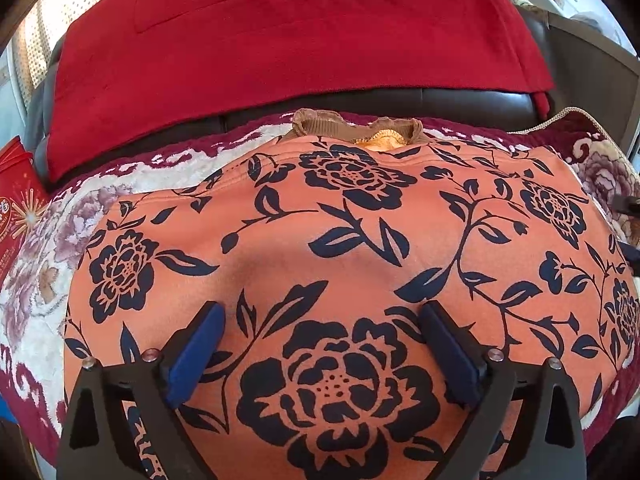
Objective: Fold small clothes
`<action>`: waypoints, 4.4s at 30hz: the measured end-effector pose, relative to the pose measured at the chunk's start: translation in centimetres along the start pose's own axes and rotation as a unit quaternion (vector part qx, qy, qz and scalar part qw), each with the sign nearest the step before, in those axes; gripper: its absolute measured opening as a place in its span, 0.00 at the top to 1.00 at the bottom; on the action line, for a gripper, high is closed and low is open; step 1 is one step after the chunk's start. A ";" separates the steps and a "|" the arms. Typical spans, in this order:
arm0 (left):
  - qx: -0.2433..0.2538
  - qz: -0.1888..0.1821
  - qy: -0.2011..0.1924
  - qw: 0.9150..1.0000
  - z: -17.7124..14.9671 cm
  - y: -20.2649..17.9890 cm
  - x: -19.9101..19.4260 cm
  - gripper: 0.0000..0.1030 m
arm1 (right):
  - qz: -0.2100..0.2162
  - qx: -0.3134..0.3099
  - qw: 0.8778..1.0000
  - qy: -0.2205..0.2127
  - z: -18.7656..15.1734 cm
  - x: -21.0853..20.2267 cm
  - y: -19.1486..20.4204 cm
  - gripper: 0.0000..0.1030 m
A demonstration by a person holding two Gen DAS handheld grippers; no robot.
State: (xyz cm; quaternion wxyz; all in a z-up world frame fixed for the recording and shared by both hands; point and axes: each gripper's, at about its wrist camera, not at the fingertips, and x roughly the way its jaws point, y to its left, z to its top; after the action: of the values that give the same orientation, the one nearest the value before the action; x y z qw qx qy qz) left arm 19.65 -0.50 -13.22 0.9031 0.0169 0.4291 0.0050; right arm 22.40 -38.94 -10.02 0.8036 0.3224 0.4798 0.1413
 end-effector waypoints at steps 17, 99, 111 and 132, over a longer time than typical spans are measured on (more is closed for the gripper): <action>-0.032 0.014 -0.008 0.999 0.0 1.2 -2.3 0.03 | 0.045 0.096 0.989 -0.105 -11.3 -7.9 1.6 0.11; -0.241 -0.175 -0.032 0.954 -9.1 23.2 -8.3 0.68 | -0.046 -0.245 0.967 -0.043 -22.3 7.8 26.5 0.21; -0.247 -0.180 0.001 0.952 -7.6 22.1 -8.2 0.63 | -0.007 -0.206 0.978 -0.037 -22.4 7.7 24.2 0.21; -0.226 -0.057 -0.013 0.972 -10.2 22.3 -9.4 0.51 | -0.009 -0.201 0.979 -0.043 -19.2 5.9 24.3 0.17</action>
State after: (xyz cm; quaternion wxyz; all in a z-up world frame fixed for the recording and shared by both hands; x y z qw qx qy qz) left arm 5.88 21.80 -11.61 0.8876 -0.2124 0.4057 0.0504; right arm 10.75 -10.15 -4.49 0.8732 0.1560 0.4092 0.2138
